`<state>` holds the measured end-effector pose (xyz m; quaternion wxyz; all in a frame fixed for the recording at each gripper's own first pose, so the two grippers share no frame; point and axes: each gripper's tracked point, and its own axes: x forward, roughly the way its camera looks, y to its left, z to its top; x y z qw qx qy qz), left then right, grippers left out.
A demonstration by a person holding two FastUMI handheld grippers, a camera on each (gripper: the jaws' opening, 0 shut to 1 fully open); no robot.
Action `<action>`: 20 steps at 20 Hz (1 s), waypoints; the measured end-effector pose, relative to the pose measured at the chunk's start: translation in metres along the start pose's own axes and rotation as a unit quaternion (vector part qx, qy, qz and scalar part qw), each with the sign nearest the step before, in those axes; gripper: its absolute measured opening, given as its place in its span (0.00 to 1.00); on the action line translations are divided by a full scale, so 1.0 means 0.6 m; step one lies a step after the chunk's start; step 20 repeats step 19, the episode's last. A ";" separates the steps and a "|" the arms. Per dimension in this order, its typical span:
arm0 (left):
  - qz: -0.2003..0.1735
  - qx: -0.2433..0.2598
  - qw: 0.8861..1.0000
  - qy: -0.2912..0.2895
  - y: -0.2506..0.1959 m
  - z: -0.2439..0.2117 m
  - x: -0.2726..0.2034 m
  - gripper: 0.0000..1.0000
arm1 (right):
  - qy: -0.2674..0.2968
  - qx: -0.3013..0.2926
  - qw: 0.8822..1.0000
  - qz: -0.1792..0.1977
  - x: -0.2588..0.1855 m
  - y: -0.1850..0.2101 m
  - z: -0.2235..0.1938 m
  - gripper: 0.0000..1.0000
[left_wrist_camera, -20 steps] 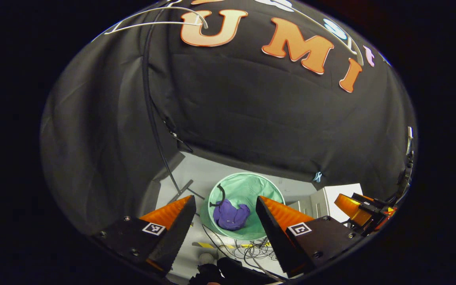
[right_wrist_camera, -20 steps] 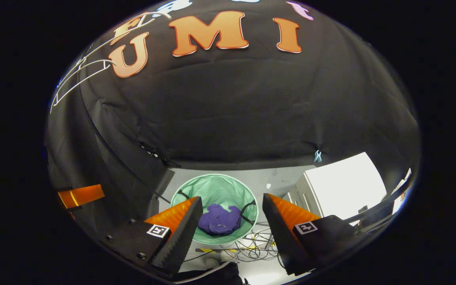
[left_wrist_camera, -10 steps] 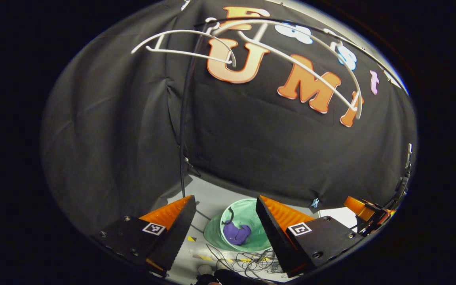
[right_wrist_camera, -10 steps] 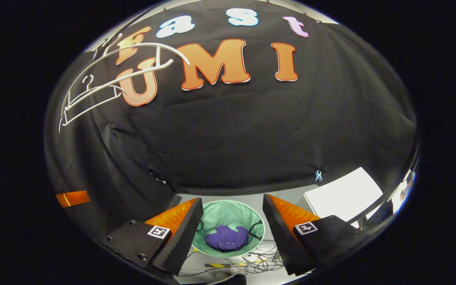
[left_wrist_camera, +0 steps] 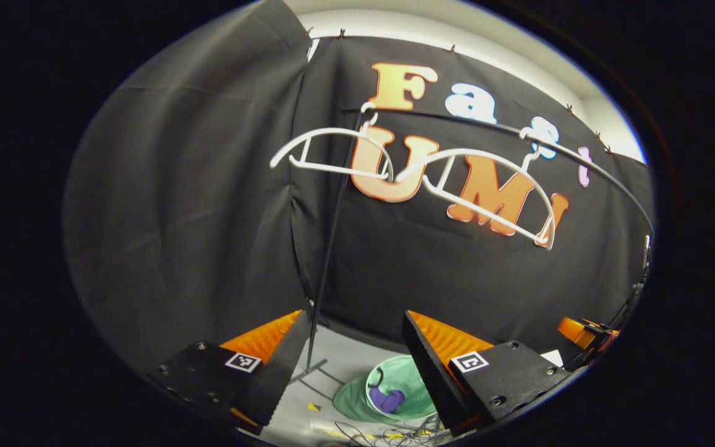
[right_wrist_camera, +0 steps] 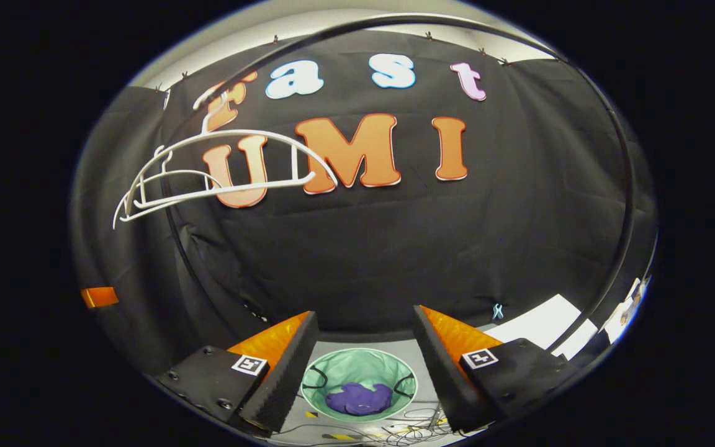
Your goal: Grasp the clothes on the hanger with both hands and then place them into the laundry hamper below.
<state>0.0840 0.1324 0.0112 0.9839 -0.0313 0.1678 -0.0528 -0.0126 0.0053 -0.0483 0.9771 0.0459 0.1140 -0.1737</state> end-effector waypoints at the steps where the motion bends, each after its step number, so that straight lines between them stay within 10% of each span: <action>1: 0.003 0.008 1.000 -0.010 0.007 0.013 -0.004 0.96 | -0.011 -0.002 1.000 -0.004 -0.008 0.001 0.011 0.99; 20: -0.009 0.058 0.988 -0.141 0.014 0.132 -0.092 0.93 | -0.136 -0.051 0.989 -0.022 -0.093 0.009 0.121 1.00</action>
